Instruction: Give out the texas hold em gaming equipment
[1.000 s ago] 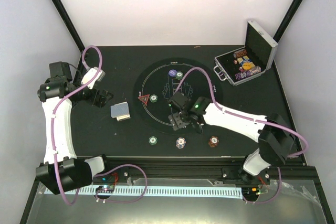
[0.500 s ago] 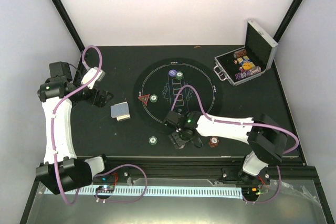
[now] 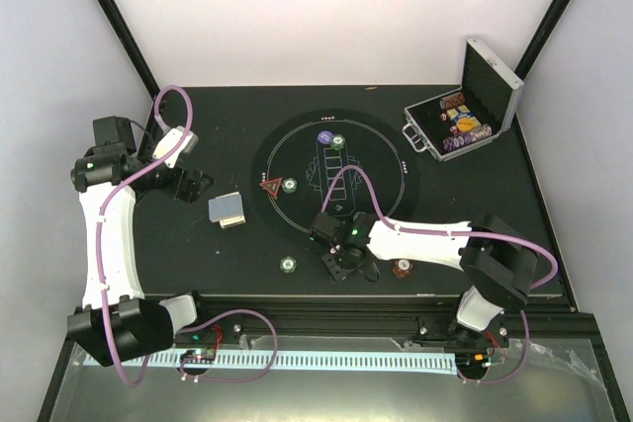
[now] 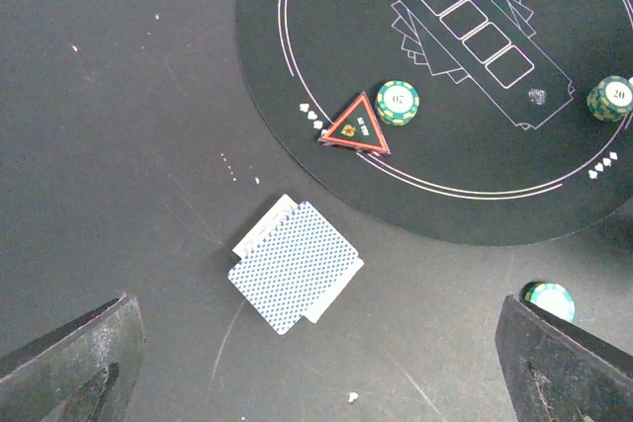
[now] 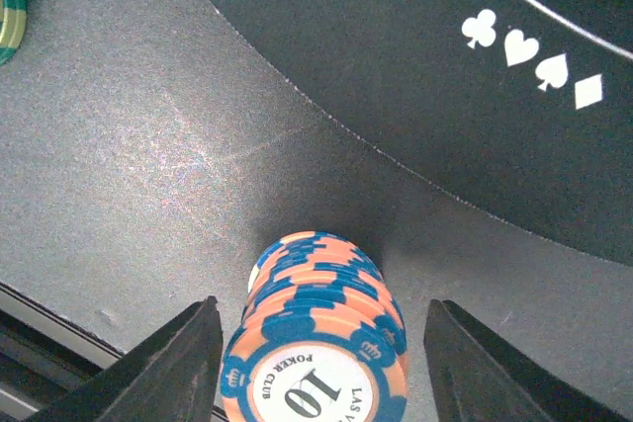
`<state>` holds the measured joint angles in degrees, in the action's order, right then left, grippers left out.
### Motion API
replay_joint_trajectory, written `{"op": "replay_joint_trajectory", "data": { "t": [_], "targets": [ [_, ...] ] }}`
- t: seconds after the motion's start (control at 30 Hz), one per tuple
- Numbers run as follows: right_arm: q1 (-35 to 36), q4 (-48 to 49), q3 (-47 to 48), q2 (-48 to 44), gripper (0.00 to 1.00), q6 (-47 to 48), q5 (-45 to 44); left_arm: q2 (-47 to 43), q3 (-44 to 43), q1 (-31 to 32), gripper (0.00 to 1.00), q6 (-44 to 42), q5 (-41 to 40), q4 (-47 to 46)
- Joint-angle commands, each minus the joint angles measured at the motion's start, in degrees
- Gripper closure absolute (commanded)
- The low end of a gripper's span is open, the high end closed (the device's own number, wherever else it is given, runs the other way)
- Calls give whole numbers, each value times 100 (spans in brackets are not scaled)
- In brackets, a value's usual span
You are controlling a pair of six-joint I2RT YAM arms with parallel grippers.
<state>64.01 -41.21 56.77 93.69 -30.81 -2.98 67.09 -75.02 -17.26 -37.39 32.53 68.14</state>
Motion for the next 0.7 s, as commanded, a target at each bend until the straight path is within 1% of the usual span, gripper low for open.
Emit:
{"op": "replay_joint_trajectory", "data": {
  "t": [0.0, 0.13, 0.23, 0.5, 0.67],
  "targets": [
    [40, 116, -69, 62, 44, -56, 27, -63, -198, -32, 1, -67, 75, 103],
    [40, 101, -49, 53, 53, -62, -12, -56, -197, -32, 1, -78, 60, 110],
    [39, 14, 31, 16, 57, -55, -48, -60, -192, -32, 1, -93, 60, 123],
    [40, -504, 552, -145, 59, 113, -217, -64, -176, -32, 1, -94, 74, 120],
    [28, -907, 1268, 48, 58, 357, -362, -62, -187, -32, 1, -85, 73, 125]
  ]
}}
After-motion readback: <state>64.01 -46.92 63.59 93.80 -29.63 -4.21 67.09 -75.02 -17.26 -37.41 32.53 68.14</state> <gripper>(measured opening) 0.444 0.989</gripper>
